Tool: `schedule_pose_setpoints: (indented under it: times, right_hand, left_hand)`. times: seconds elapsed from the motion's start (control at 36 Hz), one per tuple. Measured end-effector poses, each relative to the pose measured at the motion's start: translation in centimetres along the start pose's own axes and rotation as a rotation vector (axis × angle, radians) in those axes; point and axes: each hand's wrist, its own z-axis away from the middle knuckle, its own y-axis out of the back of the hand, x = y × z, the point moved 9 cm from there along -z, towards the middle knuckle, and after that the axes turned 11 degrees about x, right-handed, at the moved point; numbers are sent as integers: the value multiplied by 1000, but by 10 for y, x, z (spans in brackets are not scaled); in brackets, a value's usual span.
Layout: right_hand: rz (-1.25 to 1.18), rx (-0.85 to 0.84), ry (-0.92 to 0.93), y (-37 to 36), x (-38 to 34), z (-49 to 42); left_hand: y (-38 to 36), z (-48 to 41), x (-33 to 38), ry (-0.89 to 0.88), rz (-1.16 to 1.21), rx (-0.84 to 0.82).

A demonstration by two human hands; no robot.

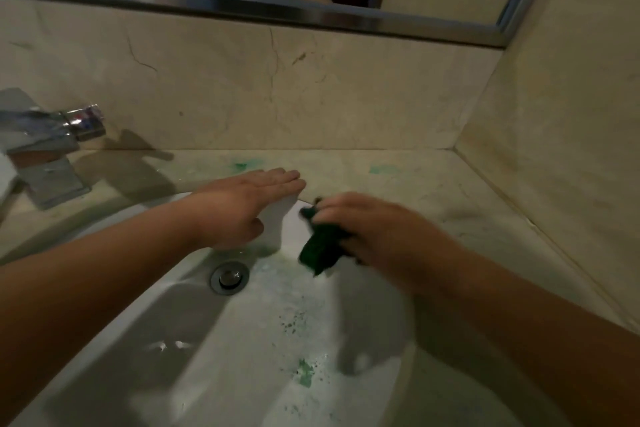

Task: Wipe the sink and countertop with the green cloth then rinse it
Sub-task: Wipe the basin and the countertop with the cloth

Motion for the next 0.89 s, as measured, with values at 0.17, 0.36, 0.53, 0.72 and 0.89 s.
schedule_pose_setpoints:
  times: [0.17, 0.36, 0.53, 0.72, 0.89]
  right_hand:
    - [130, 15, -397, 49, 104, 26]
    - [144, -1, -411, -5, 72, 2]
    - [128, -33, -119, -4, 18, 36]
    - [98, -204, -1, 4, -24, 106]
    - [73, -94, -53, 4, 19, 53]
  left_hand:
    - [-2, 0, -1, 7, 25, 17]
    - [1, 2, 5, 35, 33, 29]
    - [4, 4, 9, 38, 32, 48]
    - [1, 2, 10, 19, 41, 49]
    - [4, 0, 8, 19, 33, 43]
